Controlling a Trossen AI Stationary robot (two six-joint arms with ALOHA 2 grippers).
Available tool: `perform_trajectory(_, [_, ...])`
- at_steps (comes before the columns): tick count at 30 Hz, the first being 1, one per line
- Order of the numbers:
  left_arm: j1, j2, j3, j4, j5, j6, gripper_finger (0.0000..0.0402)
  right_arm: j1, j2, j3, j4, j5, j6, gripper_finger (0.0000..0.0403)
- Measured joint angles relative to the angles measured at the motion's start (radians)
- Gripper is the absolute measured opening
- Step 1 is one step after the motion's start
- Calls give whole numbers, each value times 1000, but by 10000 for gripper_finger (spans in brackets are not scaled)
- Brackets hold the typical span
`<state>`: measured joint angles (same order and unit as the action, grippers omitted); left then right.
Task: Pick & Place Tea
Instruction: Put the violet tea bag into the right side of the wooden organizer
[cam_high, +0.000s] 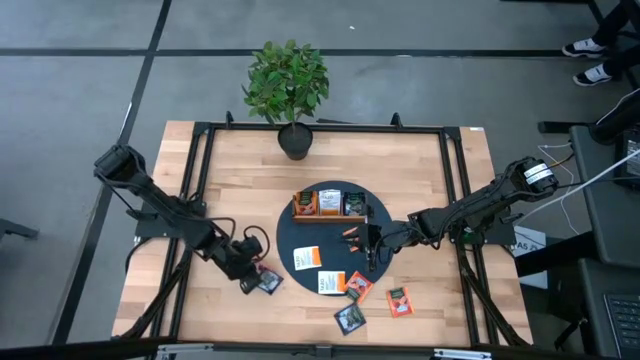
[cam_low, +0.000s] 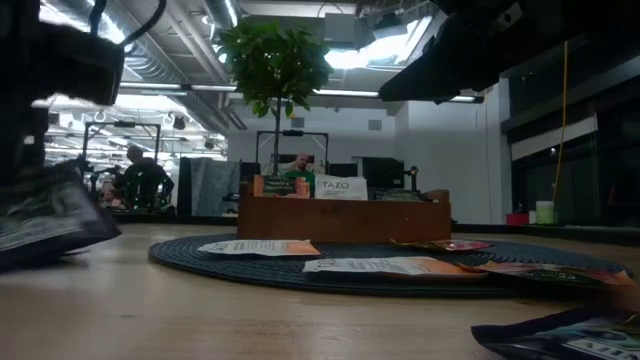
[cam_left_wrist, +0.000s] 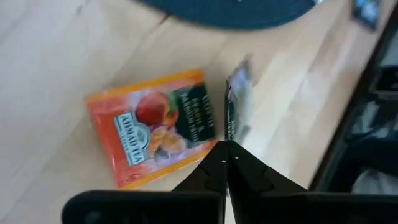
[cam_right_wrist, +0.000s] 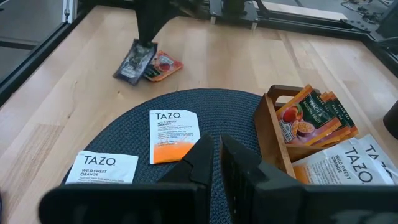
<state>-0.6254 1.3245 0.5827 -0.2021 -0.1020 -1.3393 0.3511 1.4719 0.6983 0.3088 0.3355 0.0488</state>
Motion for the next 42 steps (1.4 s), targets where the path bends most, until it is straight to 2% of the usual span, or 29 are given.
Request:
perform_trajectory(6, [10, -81, 0, -19, -102, 58, 2, 0, 0, 0, 1, 0, 0, 33])
perform_trajectory(12, [63, -114, 15, -29, -117, 168, 2, 0, 0, 0, 33, 0, 0, 33])
perform_trajectory(20, [120, -114, 149, -168, -144, 386, 2, 0, 0, 43, 39, -3, -1, 33])
perform_trajectory(23, [137, -115, 194, -237, -168, 436, 2, 0, 0, 70, 34, -53, -2, 33])
perform_trajectory(28, [171, -115, 247, -271, -185, 532, 2, 0, 0, 129, -44, -68, -2, 33])
perform_trajectory(33, [216, -86, 302, -296, -175, 642, 2, 0, 0, 188, -119, -68, -1, 33])
perform_trajectory(39, [272, 5, 405, -376, -159, 771, 2, 0, 0, 219, -152, -76, -4, 34])
perform_trajectory(42, [289, 53, 464, -395, -162, 845, 2, 0, 0, 225, -173, -76, -4, 47])
